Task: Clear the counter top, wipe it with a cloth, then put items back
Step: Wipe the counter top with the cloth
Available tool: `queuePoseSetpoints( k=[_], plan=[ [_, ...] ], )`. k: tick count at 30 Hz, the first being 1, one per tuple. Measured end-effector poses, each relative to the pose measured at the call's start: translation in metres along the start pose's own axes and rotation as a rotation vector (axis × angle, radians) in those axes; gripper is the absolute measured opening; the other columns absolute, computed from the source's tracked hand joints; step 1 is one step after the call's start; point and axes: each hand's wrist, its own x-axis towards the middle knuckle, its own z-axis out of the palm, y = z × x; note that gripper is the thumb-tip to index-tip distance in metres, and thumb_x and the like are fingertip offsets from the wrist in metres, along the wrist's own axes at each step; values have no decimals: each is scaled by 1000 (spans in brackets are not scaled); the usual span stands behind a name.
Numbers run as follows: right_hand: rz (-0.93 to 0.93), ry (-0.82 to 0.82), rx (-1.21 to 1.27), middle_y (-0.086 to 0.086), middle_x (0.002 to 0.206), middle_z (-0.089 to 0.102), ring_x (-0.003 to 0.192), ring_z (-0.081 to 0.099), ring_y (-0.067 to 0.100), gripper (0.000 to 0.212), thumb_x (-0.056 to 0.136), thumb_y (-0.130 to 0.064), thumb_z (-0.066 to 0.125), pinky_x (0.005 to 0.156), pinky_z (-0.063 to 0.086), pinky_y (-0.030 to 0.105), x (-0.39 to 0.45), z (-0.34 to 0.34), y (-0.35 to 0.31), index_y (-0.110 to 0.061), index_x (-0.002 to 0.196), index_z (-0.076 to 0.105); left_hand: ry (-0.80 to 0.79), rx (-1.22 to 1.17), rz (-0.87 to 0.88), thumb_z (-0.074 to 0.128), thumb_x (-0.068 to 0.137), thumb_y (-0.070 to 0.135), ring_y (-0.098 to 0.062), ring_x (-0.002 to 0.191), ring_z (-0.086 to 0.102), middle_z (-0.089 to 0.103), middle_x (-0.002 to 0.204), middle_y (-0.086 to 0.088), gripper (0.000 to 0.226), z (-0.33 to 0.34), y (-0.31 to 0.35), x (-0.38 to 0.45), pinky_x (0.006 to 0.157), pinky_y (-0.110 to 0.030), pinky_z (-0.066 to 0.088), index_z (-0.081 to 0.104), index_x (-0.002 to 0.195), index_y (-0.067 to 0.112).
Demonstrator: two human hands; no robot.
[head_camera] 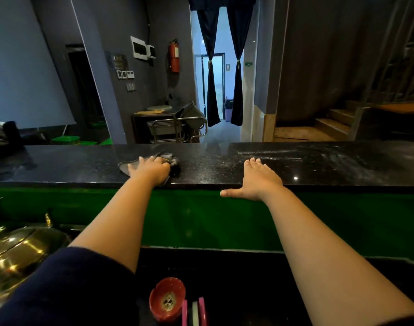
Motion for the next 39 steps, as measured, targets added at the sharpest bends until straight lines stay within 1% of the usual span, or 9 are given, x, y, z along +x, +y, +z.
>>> queuePoseSetpoints(
  k=[3, 7, 11, 15, 21, 28, 32, 35, 39],
  plan=[
    [21, 18, -20, 17, 161, 2, 149, 1, 29, 138, 57, -91, 47, 120, 8, 42, 0, 1, -2, -1, 152, 3, 39, -45, -62, 23, 96, 36, -35, 147, 1, 13, 161, -3, 54, 8, 17, -14, 112, -64, -2, 27, 149, 22],
    [-10, -9, -33, 16, 161, 0, 149, 0, 27, 139, 56, -89, 52, 120, 5, 42, 5, 0, -1, -2, 152, 2, 80, -48, 155, 23, 97, 36, -31, 146, 12, 20, 159, -2, 50, 26, 73, -50, 114, -62, 4, 34, 144, 22],
    [-42, -5, -13, 14, 162, 0, 150, 0, 25, 136, 59, -88, 53, 121, 5, 41, 7, -1, 1, -4, 153, 1, 90, -25, 284, 22, 97, 38, -27, 148, 6, 14, 160, 1, 52, 33, 97, -69, 114, -58, 2, 30, 147, 25],
    [-55, -49, 0, 12, 162, -3, 150, -2, 24, 134, 61, -88, 48, 120, 5, 40, -1, -6, 25, -5, 153, -2, -11, 6, 201, 16, 98, 47, -31, 148, -2, 4, 162, 0, 57, 18, 72, -33, 112, -63, -2, 19, 152, 26],
    [3, -32, 26, 6, 163, 0, 150, -1, 19, 141, 47, -95, 41, 120, 5, 40, -9, -8, 63, -11, 154, 3, -68, 23, 88, 15, 94, 62, -34, 147, -7, -2, 162, 1, 64, 9, 76, 28, 110, -69, -5, 12, 152, 34],
    [-18, -5, 29, 4, 163, 3, 150, 2, 18, 134, 55, -92, 48, 121, 5, 40, -6, -6, 64, -12, 154, 6, -110, 59, 493, 15, 98, 50, -27, 148, 2, 4, 161, 5, 52, 28, 160, 18, 112, -66, 2, 18, 149, 40],
    [-61, -18, 61, 6, 163, 1, 150, 2, 21, 130, 62, -83, 57, 119, 6, 39, -11, -10, 70, -10, 154, 2, -119, 128, 645, 14, 95, 47, -25, 148, 3, 3, 161, 5, 57, 38, 155, -12, 114, -62, 9, 16, 150, 36],
    [-85, -65, -9, 8, 163, -1, 150, -1, 22, 131, 62, -84, 55, 120, 0, 42, -13, -14, 96, -10, 154, 1, -69, 48, 512, 14, 99, 46, -26, 148, 4, 4, 161, 6, 52, 35, 132, -16, 114, -60, 4, 19, 150, 37],
    [-48, -145, -55, 5, 163, -3, 149, -6, 21, 132, 58, -87, 54, 114, -13, 57, -7, -23, 133, -15, 154, 1, -87, 23, 267, 15, 100, 49, -28, 148, 0, 1, 162, 4, 53, 25, 126, 11, 113, -60, -3, 17, 151, 37]
  ],
)
